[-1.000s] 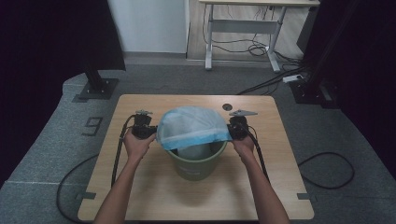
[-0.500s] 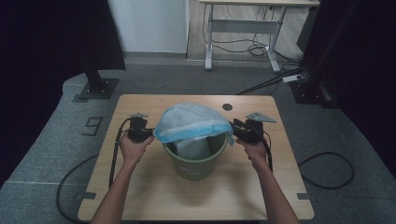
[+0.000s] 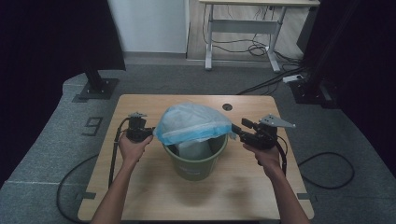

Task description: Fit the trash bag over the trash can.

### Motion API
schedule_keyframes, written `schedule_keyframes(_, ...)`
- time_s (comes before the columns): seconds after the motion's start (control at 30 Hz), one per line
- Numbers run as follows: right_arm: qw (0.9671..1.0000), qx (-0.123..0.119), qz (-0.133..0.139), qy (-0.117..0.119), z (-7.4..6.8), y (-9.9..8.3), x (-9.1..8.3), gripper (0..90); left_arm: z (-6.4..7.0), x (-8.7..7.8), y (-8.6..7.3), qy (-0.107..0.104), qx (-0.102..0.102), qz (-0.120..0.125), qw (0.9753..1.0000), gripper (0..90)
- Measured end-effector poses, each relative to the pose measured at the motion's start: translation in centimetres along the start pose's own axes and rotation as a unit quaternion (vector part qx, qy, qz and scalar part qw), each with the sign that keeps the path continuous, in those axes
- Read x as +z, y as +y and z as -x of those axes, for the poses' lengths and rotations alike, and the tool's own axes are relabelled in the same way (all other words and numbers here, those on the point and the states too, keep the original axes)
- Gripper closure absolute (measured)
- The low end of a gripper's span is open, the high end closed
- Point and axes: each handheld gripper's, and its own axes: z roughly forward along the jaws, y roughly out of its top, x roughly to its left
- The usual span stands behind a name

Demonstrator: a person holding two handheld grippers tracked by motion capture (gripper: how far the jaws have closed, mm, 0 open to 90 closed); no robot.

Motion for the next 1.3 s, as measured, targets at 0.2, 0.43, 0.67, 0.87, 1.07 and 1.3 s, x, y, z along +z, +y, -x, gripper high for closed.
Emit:
schedule_keyframes(0.2, 0.9995, -0.014, -0.007, 0.027, -2.8, 1.9, 1.1, 34.7, 0.1, -0.3, 0.1, 0.001, -0.001, 0.005, 1.0000, 90.0)
schedule_keyframes(0.43, 0.9987, -0.023, -0.030, 0.033, -4.8, 2.6, 3.5, 30.7, 0.4, -0.5, 0.1, 0.000, 0.002, 0.011, 0.9999, 90.0)
schedule_keyframes(0.67, 0.9976, -0.040, -0.055, -0.012, -5.3, 1.8, 4.9, 62.8, 0.9, -0.9, 0.3, -0.001, 0.012, 0.016, 0.9998, 90.0)
schedule_keyframes(0.87, 0.9960, -0.059, -0.067, -0.003, -5.1, 1.5, 4.5, 88.7, 1.5, -1.2, 0.7, 0.000, 0.020, 0.019, 0.9996, 90.0)
schedule_keyframes(1.07, 0.9964, -0.059, -0.061, 0.007, -4.8, 1.6, 3.6, 88.8, 1.7, -1.3, 0.7, 0.000, 0.024, 0.018, 0.9995, 90.0)
schedule_keyframes(1.3, 0.9982, -0.046, -0.037, 0.007, -4.3, 1.6, 2.2, 58.3, 2.2, -1.6, 0.7, -0.003, 0.033, 0.022, 0.9992, 90.0)
